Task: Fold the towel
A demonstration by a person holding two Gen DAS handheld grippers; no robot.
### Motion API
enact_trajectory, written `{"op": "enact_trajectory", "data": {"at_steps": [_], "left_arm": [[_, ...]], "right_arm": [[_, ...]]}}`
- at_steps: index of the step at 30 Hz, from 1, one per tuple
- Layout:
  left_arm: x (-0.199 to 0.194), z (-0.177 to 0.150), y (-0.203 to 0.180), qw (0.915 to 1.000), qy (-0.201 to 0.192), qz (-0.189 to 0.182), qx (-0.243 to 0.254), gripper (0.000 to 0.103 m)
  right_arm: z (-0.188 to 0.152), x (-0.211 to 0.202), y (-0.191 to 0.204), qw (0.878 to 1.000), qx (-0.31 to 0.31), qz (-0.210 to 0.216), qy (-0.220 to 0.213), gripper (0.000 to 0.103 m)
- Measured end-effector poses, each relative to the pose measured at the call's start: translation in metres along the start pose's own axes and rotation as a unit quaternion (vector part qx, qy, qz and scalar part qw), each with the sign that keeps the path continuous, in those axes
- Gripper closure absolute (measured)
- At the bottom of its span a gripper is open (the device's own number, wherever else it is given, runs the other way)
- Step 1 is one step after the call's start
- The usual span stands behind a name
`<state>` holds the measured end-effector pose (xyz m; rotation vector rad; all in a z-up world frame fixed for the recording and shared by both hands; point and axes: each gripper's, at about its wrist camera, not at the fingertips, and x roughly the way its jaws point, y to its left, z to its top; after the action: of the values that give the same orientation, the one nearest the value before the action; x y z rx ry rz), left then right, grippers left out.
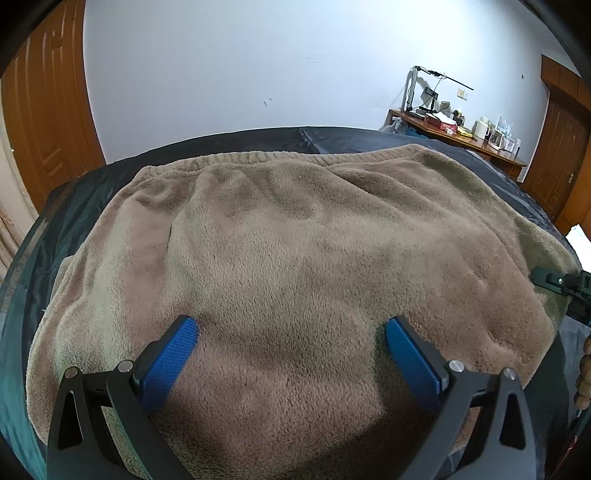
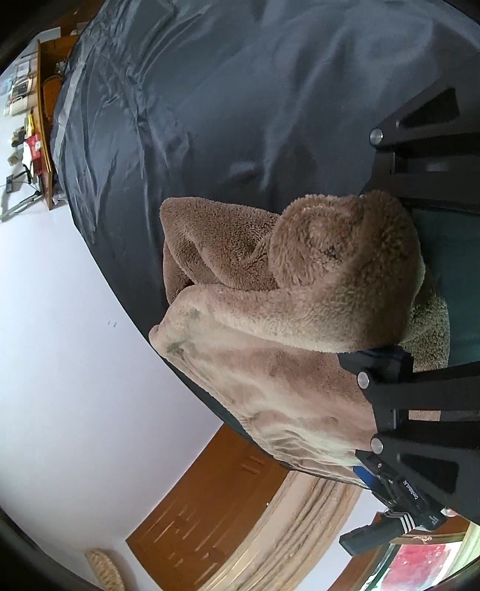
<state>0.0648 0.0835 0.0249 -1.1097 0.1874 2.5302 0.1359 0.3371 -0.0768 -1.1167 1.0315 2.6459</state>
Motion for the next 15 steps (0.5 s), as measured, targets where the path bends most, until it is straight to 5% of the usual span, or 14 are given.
{"op": "enact_trajectory", "data": {"at_steps": [15], "left_arm": [[-0.008, 0.004, 0.01, 0.9998, -0.004, -0.008, -0.019, 0.001]], "right_arm": [[0.003, 0.004, -0.009, 0.999, 0.041, 0.023, -0.011, 0.063]]}}
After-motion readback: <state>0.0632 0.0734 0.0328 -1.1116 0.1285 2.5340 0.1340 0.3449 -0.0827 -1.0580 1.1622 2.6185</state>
